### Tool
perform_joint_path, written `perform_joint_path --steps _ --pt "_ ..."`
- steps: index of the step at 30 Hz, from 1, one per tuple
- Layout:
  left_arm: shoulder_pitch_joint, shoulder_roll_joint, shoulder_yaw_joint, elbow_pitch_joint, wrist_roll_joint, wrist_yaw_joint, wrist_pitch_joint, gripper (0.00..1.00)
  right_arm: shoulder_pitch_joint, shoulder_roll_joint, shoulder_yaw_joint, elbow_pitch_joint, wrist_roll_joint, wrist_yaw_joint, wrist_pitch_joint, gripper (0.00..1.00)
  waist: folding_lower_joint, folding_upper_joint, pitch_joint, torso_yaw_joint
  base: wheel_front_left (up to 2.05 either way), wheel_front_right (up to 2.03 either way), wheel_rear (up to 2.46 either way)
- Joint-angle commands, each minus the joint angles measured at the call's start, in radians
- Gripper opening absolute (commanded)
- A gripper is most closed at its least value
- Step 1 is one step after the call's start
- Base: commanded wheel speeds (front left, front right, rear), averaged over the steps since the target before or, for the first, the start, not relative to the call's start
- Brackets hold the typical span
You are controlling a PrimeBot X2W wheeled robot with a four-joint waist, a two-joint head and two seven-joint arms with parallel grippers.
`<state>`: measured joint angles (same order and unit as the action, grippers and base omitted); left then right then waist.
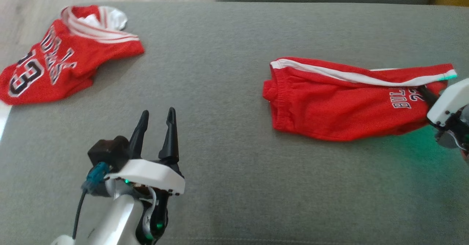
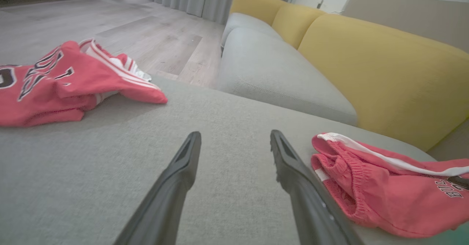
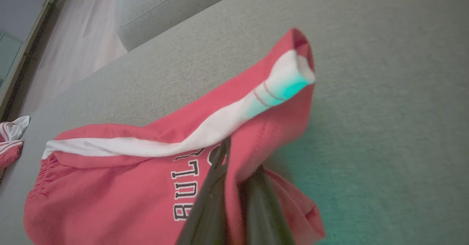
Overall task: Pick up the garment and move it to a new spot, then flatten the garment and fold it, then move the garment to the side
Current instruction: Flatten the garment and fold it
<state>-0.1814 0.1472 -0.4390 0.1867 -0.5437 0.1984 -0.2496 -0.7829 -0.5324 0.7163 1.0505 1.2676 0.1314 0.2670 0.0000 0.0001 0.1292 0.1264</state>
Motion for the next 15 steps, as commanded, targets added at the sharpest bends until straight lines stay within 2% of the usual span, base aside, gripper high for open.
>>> perform_joint_path --steps 1,8,15 --pt "-0.021 0.013 0.042 -0.041 0.013 0.002 -0.012 1.0 0.001 -0.028 0.003 -0.025 0.005 -0.001 -0.019 0.0 0.0 -0.0001 -0.017 -0.029 0.0 0.0 0.0" --pt "-0.007 0.003 0.06 -0.056 0.062 -0.005 -0.012 1.0 -0.015 -0.041 0.028 -0.063 -0.018 -0.001 -0.069 0.0 0.0 -0.0001 -0.039 -0.047 0.0 0.0 0.0" --pt "0.012 -0.016 0.075 -0.051 0.105 -0.029 -0.012 1.0 -0.06 0.031 0.114 -0.143 -0.086 -0.001 -0.064 0.0 0.0 -0.0001 -0.075 -0.017 0.0 0.0 0.0"
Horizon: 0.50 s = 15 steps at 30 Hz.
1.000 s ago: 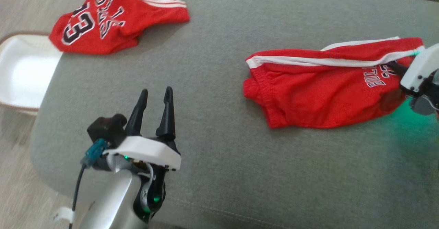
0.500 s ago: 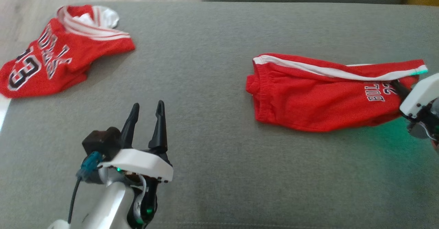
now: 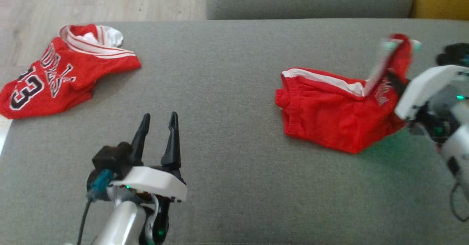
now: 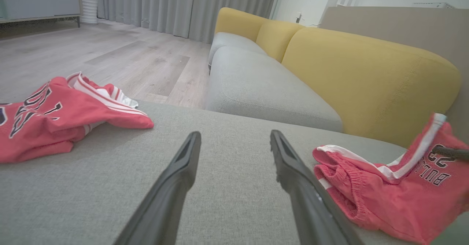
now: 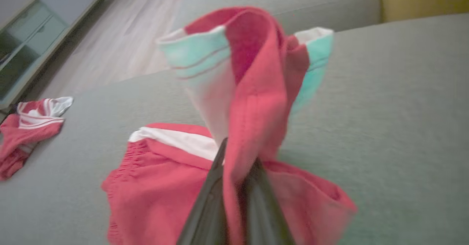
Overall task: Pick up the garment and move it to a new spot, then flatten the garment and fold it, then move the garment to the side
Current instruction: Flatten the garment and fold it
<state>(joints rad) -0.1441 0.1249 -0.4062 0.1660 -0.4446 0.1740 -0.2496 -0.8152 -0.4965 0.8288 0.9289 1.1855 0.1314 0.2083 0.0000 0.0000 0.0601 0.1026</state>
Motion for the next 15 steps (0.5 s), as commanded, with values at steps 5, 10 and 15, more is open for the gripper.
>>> perform_joint_path --steps 5,10,15 --pt "-0.015 -0.012 0.047 -0.02 0.021 -0.022 -0.012 1.0 -0.031 0.081 0.04 -0.001 -0.019 -0.001 0.03 0.0 0.0 0.0 -0.016 0.048 0.0 0.0 0.0" --pt "-0.014 -0.025 0.056 -0.006 0.032 -0.034 -0.012 1.0 -0.028 0.151 0.057 0.068 -0.025 -0.001 0.044 0.0 0.0 0.0 -0.01 0.09 0.0 0.0 0.0" --pt "-0.012 -0.033 0.067 0.007 0.04 -0.042 -0.012 1.0 -0.023 0.197 0.073 0.098 -0.028 -0.001 0.04 0.0 0.0 0.0 -0.006 0.105 0.0 0.0 0.0"
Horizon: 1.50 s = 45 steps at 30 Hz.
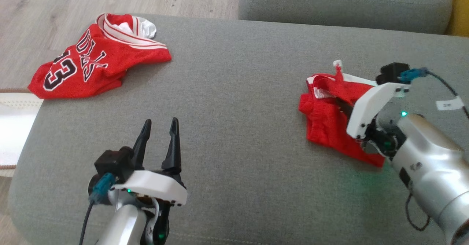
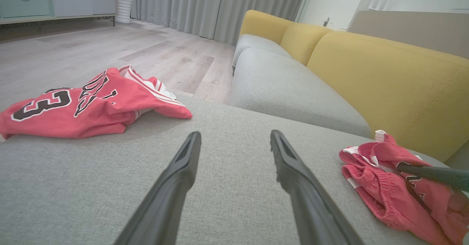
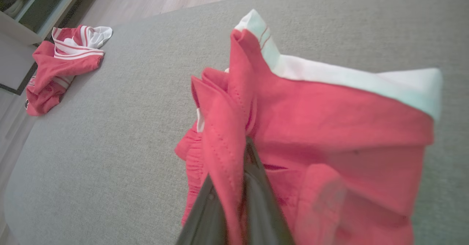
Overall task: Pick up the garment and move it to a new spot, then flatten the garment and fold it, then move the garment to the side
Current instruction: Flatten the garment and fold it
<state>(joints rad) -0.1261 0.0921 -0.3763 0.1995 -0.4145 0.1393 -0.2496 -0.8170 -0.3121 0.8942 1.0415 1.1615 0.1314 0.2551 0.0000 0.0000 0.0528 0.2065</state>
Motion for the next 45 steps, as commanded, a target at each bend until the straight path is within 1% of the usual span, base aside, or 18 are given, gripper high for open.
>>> perform_joint_path --steps 1,2,5,8,12,16,19,22,24,28,29,30,31,36,39,42,45 --pt "-0.029 -0.002 0.04 -0.024 0.012 -0.009 -0.012 1.0 -0.019 0.019 0.015 -0.014 -0.007 -0.001 -0.005 0.23 0.0 0.0 0.002 0.0 0.0 0.0 0.0" --pt "-0.028 -0.003 0.043 -0.022 0.013 -0.009 -0.012 1.0 -0.018 0.026 0.021 -0.02 -0.008 -0.001 -0.005 1.0 0.0 0.0 0.002 -0.004 0.0 0.0 0.0" --pt "-0.025 -0.006 0.053 -0.017 0.017 -0.012 -0.012 1.0 -0.01 0.043 0.036 -0.036 -0.008 -0.001 -0.008 1.0 0.0 0.0 -0.001 -0.022 0.0 0.0 0.0" --pt "-0.023 -0.008 0.057 -0.015 0.02 -0.014 -0.012 1.0 -0.009 0.046 0.039 -0.054 -0.005 -0.001 -0.027 1.0 0.0 0.0 -0.005 -0.039 0.0 0.0 0.0" --pt "-0.018 -0.01 0.071 -0.014 0.026 -0.016 -0.012 1.0 0.002 0.038 0.02 -0.142 0.036 -0.001 -0.075 1.0 0.0 0.0 -0.013 -0.078 0.0 0.0 0.0" --pt "-0.011 -0.012 0.086 -0.017 0.032 -0.018 -0.012 1.0 0.014 -0.018 -0.013 -0.247 0.065 -0.001 -0.157 1.0 0.0 0.0 -0.019 -0.115 0.0 0.0 0.0" --pt "-0.007 -0.012 0.098 -0.023 0.037 -0.02 -0.012 1.0 0.025 -0.08 -0.054 -0.279 0.071 -0.001 -0.231 1.0 0.0 0.0 -0.022 -0.136 0.0 0.0 0.0" --pt "-0.003 -0.014 0.104 -0.026 0.043 -0.024 -0.012 1.0 0.045 -0.14 -0.092 -0.264 0.062 -0.001 -0.298 1.0 0.0 0.0 -0.025 -0.145 0.0 0.0 0.0" --pt "-0.001 -0.015 0.108 -0.027 0.046 -0.028 -0.012 1.0 0.061 -0.166 -0.112 -0.234 0.057 -0.001 -0.325 1.0 0.0 0.0 -0.025 -0.149 0.0 0.0 0.0" --pt "-0.001 -0.018 0.11 -0.025 0.051 -0.034 -0.012 1.0 0.085 -0.167 -0.139 -0.178 0.065 -0.001 -0.337 1.0 0.0 0.0 -0.022 -0.147 0.0 0.0 0.0" --pt "-0.002 -0.019 0.109 -0.024 0.053 -0.036 -0.012 1.0 0.089 -0.162 -0.142 -0.167 0.072 -0.001 -0.325 0.75 0.0 0.0 -0.02 -0.145 0.0 0.0 0.0" --pt "-0.003 -0.019 0.108 -0.022 0.054 -0.038 -0.012 1.0 0.093 -0.152 -0.148 -0.157 0.086 -0.001 -0.309 0.32 0.0 0.0 -0.018 -0.142 0.0 0.0 0.0" --pt "-0.006 -0.02 0.107 -0.02 0.055 -0.04 -0.012 1.0 0.098 -0.14 -0.156 -0.146 0.106 -0.001 -0.287 0.0 0.0 0.0 -0.015 -0.138 0.0 0.0 0.0" --pt "-0.02 -0.02 0.106 -0.012 0.061 -0.044 -0.012 1.0 0.094 -0.071 -0.16 -0.054 0.179 -0.001 -0.102 0.0 0.0 0.0 0.006 -0.114 0.0 0.0 0.0" --pt "-0.028 -0.021 0.105 -0.005 0.063 -0.047 -0.012 1.0 0.082 -0.024 -0.149 -0.008 0.196 -0.001 -0.02 0.0 0.0 0.0 0.015 -0.094 0.0 0.0 0.0" --pt "-0.032 -0.022 0.106 0.002 0.063 -0.047 -0.012 1.0 0.079 0.025 -0.134 -0.008 0.203 -0.001 0.02 0.0 0.0 0.0 0.018 -0.075 0.0 0.0 0.0" --pt "-0.032 -0.023 0.11 0.006 0.063 -0.047 -0.012 1.0 0.089 0.069 -0.108 -0.055 0.194 -0.001 0.016 0.0 0.0 0.0 0.017 -0.065 0.0 0.0 0.0"
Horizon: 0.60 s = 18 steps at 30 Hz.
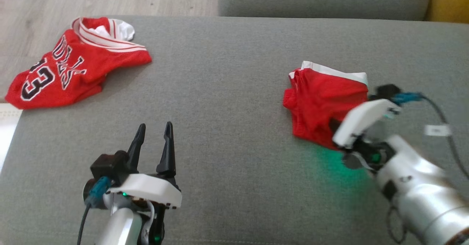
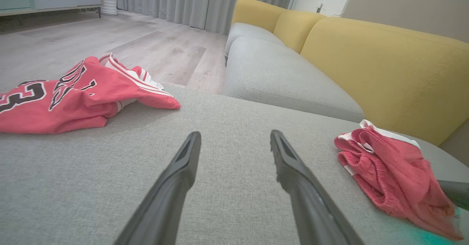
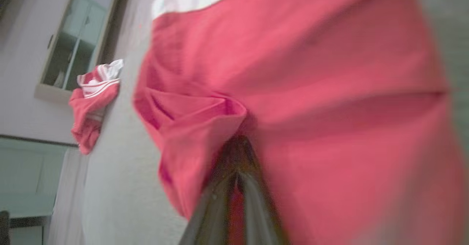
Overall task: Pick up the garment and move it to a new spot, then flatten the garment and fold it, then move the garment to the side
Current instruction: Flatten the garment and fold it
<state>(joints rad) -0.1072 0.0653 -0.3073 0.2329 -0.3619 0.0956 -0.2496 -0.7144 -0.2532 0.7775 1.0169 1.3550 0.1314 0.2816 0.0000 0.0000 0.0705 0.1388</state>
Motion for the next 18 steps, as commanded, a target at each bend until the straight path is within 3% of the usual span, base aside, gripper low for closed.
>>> perform_joint_path --steps 1,7,13,14,15,16,17,18 --pt "-0.05 0.004 0.042 -0.026 0.011 -0.003 -0.012 1.0 -0.006 0.024 0.019 -0.055 -0.003 -0.001 -0.012 0.0 0.0 0.0 -0.002 0.005 0.0 0.0 0.0" --pt "-0.042 0.002 0.046 -0.021 0.011 -0.001 -0.012 1.0 0.052 0.064 0.092 -0.207 -0.023 -0.001 -0.033 0.0 0.0 0.0 -0.016 0.002 0.0 0.0 0.0" --pt "-0.033 0.002 0.056 -0.033 0.014 -0.002 -0.012 1.0 0.066 0.013 0.087 -0.354 -0.045 -0.001 -0.167 0.0 0.0 0.0 -0.033 -0.031 0.0 0.0 0.0" --pt "-0.033 0.004 0.058 -0.04 0.017 -0.002 -0.012 1.0 0.067 -0.002 0.08 -0.381 -0.052 -0.001 -0.2 0.06 0.0 0.0 -0.036 -0.04 0.0 0.0 0.0" --pt "-0.033 0.006 0.062 -0.048 0.02 -0.001 -0.012 1.0 0.069 -0.019 0.075 -0.408 -0.061 -0.001 -0.232 0.45 0.0 0.0 -0.04 -0.048 0.0 0.0 0.0" --pt "-0.032 0.008 0.068 -0.057 0.023 0.0 -0.012 1.0 0.072 -0.039 0.072 -0.434 -0.074 -0.001 -0.259 0.67 0.0 0.0 -0.043 -0.058 0.0 0.0 0.0" --pt "-0.031 0.01 0.074 -0.066 0.026 0.003 -0.012 1.0 0.075 -0.059 0.067 -0.458 -0.087 -0.001 -0.286 1.0 0.0 0.0 -0.046 -0.067 0.0 0.0 0.0" --pt "-0.029 0.013 0.08 -0.074 0.029 0.005 -0.012 1.0 0.077 -0.08 0.06 -0.481 -0.101 -0.001 -0.315 1.0 0.0 0.0 -0.05 -0.078 0.0 0.0 0.0"
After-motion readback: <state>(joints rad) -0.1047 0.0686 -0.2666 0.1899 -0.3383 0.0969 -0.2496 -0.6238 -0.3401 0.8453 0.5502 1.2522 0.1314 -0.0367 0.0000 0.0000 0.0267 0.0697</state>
